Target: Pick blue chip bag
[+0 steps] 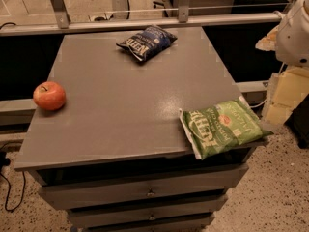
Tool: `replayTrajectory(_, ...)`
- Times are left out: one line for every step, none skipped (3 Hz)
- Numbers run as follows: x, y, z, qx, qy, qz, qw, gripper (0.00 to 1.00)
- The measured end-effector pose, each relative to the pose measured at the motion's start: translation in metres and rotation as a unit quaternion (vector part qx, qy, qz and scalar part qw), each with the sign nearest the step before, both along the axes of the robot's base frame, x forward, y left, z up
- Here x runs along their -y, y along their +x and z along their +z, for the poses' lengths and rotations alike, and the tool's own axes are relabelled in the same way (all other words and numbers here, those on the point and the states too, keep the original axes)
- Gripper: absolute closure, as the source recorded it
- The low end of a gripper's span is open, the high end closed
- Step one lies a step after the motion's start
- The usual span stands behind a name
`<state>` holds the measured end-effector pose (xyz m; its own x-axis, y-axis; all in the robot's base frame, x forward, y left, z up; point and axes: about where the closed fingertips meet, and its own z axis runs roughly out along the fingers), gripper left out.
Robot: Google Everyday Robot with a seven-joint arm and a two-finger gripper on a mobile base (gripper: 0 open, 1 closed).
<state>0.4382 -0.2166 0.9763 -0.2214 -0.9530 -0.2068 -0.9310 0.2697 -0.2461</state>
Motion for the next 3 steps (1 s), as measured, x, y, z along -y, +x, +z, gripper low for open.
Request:
replayTrajectory(0.0, 0.0, 0.0, 0.0, 0.0, 0.0, 1.0, 0.0)
replayTrajectory(-0.013, 0.031, -0.006, 0.022, 0.012, 0.01, 0.9996, 0.0)
replayTrajectory(-0.046, 0.108, -0.014, 0.064, 0.035, 0.039, 0.9966, 0.0)
